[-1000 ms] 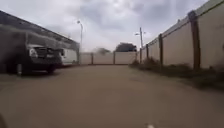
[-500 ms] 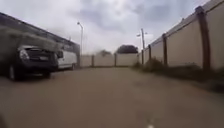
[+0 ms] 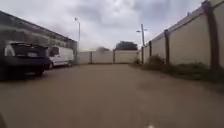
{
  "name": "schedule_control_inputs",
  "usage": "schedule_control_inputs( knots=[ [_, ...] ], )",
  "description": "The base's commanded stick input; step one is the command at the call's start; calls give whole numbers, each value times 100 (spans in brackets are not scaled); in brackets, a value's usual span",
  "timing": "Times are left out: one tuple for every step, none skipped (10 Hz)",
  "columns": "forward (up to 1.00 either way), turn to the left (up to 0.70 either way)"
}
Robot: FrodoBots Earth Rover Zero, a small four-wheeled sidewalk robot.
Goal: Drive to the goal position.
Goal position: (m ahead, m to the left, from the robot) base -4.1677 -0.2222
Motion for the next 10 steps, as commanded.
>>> schedule_control_inputs(
  knots=[
    [100,0],
    [100,0],
    [100,0],
    [100,0],
    [100,0],
    [100,0],
    [100,0],
    [100,0],
    [100,0],
    [100,0]
  ],
)
